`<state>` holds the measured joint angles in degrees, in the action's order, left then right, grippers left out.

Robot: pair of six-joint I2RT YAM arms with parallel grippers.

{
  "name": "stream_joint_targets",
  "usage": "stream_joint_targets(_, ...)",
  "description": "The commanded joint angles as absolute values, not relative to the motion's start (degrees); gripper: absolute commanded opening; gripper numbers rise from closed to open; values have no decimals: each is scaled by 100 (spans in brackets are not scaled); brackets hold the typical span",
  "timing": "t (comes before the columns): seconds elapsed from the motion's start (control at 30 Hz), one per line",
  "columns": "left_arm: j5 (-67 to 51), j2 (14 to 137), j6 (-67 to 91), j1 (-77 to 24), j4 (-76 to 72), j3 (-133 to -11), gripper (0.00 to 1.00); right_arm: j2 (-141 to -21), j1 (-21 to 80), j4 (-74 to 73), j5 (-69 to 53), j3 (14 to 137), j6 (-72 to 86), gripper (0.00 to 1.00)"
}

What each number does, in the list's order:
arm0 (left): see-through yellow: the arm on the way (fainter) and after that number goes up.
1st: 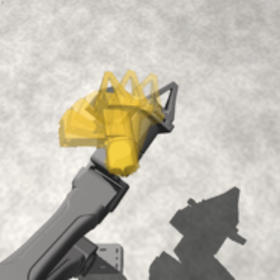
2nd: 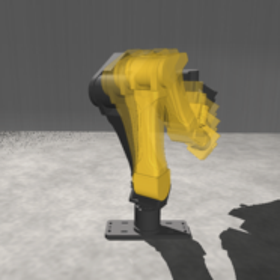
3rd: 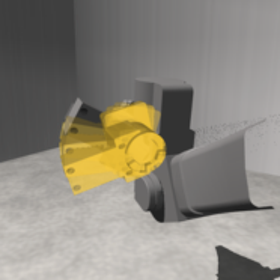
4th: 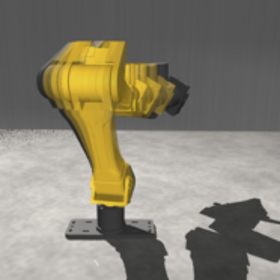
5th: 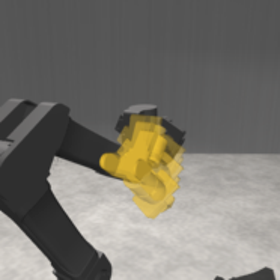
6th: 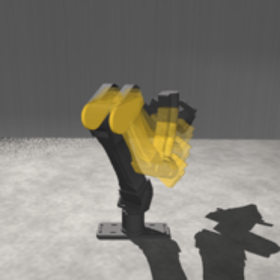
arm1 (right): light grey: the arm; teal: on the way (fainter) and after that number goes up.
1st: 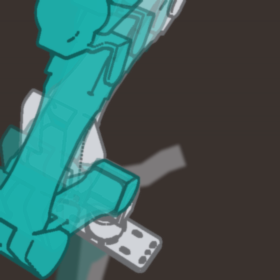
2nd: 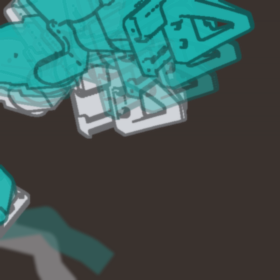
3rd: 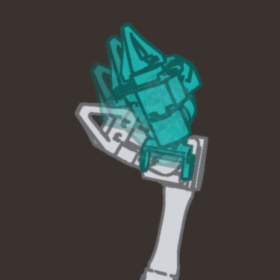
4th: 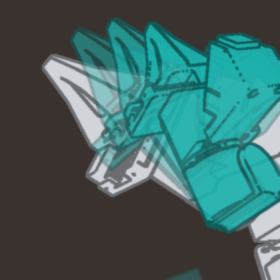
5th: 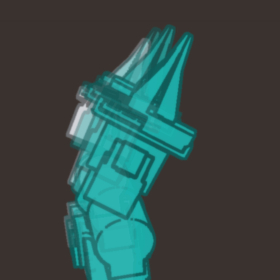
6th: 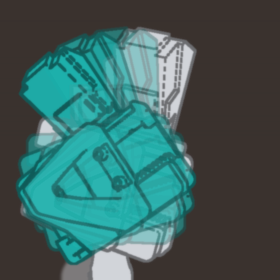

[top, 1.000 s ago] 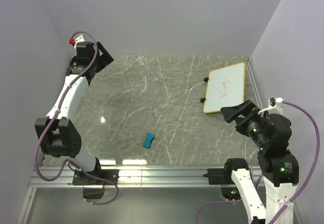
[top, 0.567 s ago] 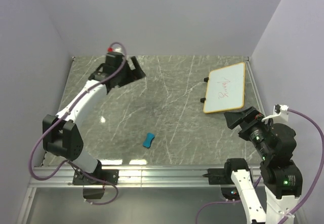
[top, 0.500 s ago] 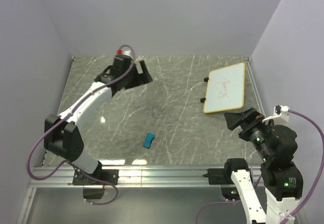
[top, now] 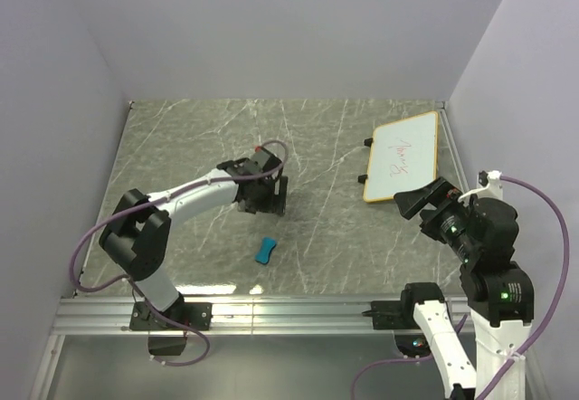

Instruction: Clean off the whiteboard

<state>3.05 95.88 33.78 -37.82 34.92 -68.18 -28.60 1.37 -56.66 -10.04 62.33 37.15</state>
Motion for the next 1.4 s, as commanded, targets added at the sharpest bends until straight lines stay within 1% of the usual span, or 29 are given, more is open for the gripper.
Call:
stream_joint_targets(0.0, 132, 9176, 3313, -3990, 3656, -6487, 84, -3023, 158, -5405, -1072, 6302, 3762, 96)
stream_joint_targets(0.1, 176, 9018, 3375, -4095, 3770, -6346, 80, -3094, 167, -5563, -845, 6416, 3569, 96)
stream_joint_targets(0.23, 141, 8676, 3340, -4140, 3806, -5917, 78, -3024, 167, -5660, -642, 6294, 3480, 96)
stream_joint_targets(0.43, -202, 8289, 3173, -4377, 3639, -5459, 81, -2909, 167, -5555, -800, 5933, 3639, 96)
stream_joint_targets(0.63, -282, 8402, 3260, -4509, 3410, -5195, 79, -2769, 167, -5625, -738, 5863, 3577, 96)
stream_joint_targets(0.8, -44, 8744, 3428, -4667, 3191, -5001, 79, -2663, 167, -5774, -686, 5845, 3419, 96)
stream_joint_targets(0.93, 193, 9078, 3437, -4772, 3094, -5106, 77, -2540, 167, -5949, -642, 5924, 3366, 96)
stream_joint_targets(1.03, 307, 9359, 3445, -4851, 3076, -5273, 72, -2514, 167, -6090, -545, 6003, 3278, 96)
stream_joint_targets(1.07, 438, 9430, 3480, -4878, 3094, -5317, 68, -2522, 167, -6117, -501, 6029, 3235, 96)
stream_joint_targets(1.1, 500, 9544, 3498, -4895, 3094, -5378, 66, -2505, 167, -6143, -484, 6073, 3217, 96)
stream_joint_targets(1.2, 615, 9633, 3577, -4931, 3094, -5440, 57, -2496, 158, -6223, -448, 6135, 3182, 96)
stream_joint_targets(1.23, 633, 9633, 3612, -4948, 3111, -5458, 51, -2496, 167, -6240, -440, 6143, 3164, 96)
stream_joint_targets(1.3, 650, 9650, 3630, -4966, 3120, -5467, 46, -2505, 167, -6266, -422, 6161, 3155, 96)
stream_joint_targets(1.33, 659, 9650, 3639, -4983, 3120, -5467, 38, -2505, 167, -6267, -413, 6152, 3155, 96)
stream_joint_targets(1.37, 677, 9659, 3639, -4992, 3155, -5467, 33, -2514, 167, -6249, -413, 6144, 3138, 97)
